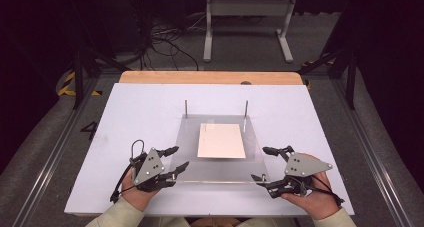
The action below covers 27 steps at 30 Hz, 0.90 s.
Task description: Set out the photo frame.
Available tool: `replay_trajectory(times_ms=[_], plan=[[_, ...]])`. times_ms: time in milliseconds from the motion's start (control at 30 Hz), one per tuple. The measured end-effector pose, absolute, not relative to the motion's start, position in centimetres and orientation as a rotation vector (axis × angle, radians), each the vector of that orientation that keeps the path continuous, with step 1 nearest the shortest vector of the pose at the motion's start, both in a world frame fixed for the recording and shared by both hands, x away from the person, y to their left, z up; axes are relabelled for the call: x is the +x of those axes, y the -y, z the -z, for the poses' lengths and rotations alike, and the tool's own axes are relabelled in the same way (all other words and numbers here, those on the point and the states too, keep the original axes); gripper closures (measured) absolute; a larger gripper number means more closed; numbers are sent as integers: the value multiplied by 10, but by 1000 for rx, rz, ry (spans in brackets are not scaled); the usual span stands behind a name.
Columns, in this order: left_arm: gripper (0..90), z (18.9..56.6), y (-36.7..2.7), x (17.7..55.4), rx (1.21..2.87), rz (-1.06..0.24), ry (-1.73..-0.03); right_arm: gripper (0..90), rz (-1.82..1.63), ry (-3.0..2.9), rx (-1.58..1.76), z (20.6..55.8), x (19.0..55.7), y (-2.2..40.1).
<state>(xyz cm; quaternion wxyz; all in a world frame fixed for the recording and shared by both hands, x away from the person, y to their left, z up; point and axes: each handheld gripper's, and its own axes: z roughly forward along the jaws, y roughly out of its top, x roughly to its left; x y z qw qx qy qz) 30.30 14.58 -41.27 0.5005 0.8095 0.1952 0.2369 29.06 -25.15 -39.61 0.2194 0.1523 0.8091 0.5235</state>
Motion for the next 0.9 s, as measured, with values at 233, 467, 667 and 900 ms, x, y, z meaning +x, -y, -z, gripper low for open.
replay_trajectory(times_ms=[233, 467, 667, 900], plan=[[432, 412, -147, 303, 1957, -567, -477, 195, -1483, -2194, 325, 394, 289, 246], [434, 411, -147, 305, 1942, -556, -483, 463, -1550, -2260, 295, 392, 288, 244], [443, 410, -148, 305, 1935, -549, -486, 532, -1527, -2219, 276, 390, 286, 243], [492, 404, -146, 300, 1946, -567, -471, 538, -1587, -2211, 309, 389, 288, 245]])
